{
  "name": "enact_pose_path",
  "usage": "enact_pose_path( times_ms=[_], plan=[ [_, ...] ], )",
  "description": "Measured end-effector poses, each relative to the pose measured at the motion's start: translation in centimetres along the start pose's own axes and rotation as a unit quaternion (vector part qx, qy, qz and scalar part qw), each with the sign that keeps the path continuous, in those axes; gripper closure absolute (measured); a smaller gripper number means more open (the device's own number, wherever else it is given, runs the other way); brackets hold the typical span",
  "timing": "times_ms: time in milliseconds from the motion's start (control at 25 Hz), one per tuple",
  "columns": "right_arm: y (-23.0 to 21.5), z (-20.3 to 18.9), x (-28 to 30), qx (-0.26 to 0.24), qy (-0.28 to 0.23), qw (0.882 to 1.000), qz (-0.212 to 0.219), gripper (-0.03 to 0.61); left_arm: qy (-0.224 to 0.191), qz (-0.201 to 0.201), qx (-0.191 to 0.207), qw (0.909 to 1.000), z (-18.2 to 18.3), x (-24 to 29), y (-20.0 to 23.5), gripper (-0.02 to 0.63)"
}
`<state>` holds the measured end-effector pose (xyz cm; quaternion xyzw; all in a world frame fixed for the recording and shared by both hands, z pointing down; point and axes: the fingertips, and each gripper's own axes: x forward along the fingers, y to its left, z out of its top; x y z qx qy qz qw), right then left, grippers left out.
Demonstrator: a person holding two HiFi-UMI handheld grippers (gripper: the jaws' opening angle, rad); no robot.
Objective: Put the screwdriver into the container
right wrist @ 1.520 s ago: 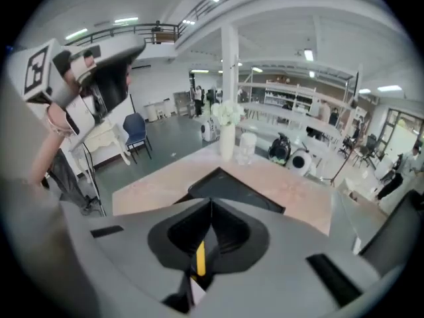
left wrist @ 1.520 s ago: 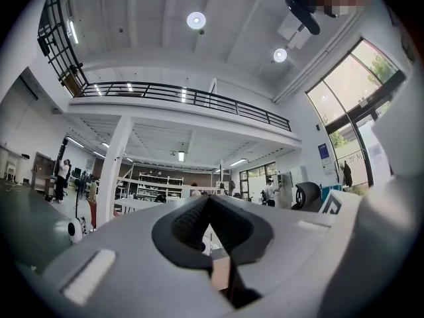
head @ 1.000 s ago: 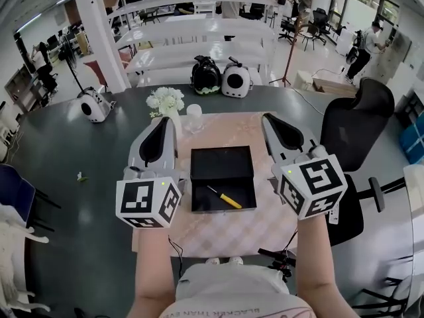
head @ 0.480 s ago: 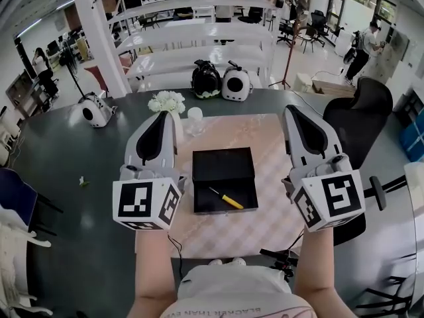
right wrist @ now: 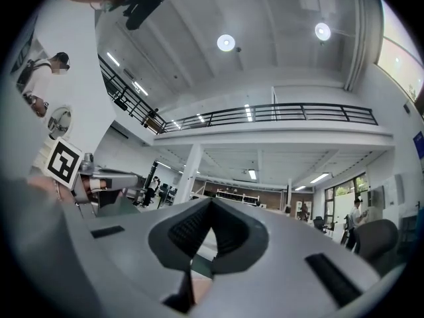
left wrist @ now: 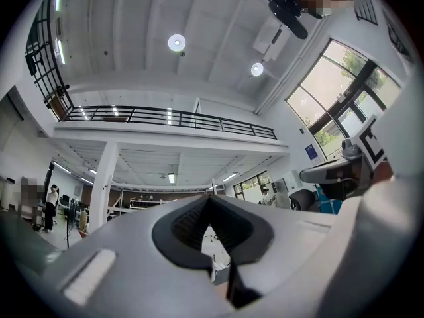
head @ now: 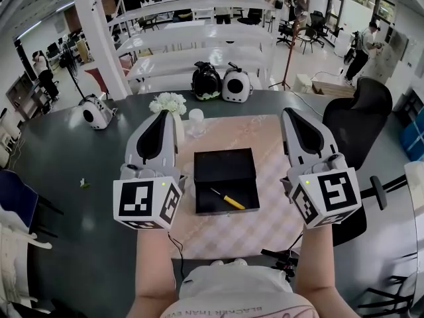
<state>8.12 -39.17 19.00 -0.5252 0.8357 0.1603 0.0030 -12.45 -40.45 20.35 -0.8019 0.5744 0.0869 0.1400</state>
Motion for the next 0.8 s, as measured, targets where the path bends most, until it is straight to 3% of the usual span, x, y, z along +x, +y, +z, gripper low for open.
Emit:
enact_pose_path(
  times_ms=[800],
  plan=[
    [0.3, -1.0, 0.7, 0.003, 0.007, 1.0, 0.007, 0.575, 0.001, 0.0, 0.001, 1.0, -0.3, 0.4, 0.0, 0.606]
  ],
)
